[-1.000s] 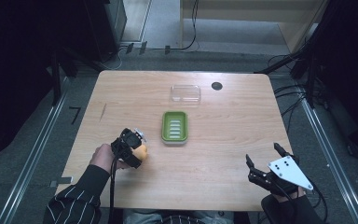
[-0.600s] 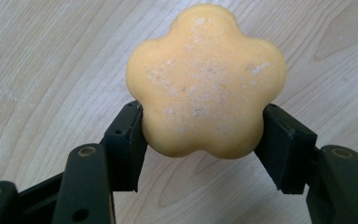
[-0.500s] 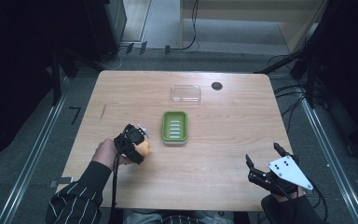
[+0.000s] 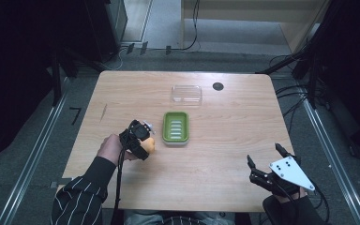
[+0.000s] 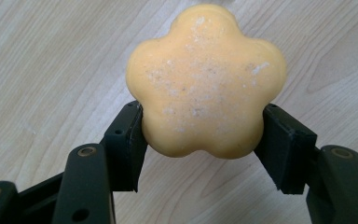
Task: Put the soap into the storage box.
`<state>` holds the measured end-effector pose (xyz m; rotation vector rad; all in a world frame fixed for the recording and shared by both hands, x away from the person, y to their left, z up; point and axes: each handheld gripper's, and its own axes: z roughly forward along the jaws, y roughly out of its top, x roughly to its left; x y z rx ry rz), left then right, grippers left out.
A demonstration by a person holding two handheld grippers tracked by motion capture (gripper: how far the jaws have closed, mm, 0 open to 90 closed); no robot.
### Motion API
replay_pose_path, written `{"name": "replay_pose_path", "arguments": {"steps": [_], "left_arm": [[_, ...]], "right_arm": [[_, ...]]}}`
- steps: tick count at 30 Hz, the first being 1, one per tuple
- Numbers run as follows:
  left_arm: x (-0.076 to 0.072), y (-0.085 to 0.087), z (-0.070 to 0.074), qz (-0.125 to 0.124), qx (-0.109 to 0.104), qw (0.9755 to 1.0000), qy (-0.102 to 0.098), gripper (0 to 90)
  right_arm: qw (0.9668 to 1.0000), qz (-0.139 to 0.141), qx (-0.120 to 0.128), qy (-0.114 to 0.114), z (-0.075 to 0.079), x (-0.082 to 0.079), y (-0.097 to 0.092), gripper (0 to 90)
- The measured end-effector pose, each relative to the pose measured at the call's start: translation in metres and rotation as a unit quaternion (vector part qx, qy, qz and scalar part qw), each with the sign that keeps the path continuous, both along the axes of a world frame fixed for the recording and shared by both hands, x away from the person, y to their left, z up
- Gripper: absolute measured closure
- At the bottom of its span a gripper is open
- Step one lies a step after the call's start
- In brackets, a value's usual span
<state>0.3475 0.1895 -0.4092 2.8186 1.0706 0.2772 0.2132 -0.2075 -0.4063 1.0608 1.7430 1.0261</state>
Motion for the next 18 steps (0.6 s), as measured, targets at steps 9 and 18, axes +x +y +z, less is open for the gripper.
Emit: {"name": "replay_pose_path", "arguments": {"steps": [9, 18], "left_arm": [[0.008, -0.006, 0.004, -0.01, 0.001, 0.9999, 0.0, 39.7], [0.015, -0.011, 0.01, -0.021, -0.003, 0.9997, -0.008, 39.6]], "right_arm": [[1.0, 0.0, 0.0, 0.0, 0.0, 0.0, 0.0, 13.4], [1.0, 0.0, 0.0, 0.0, 0.0, 0.0, 0.0, 13.4]]}}
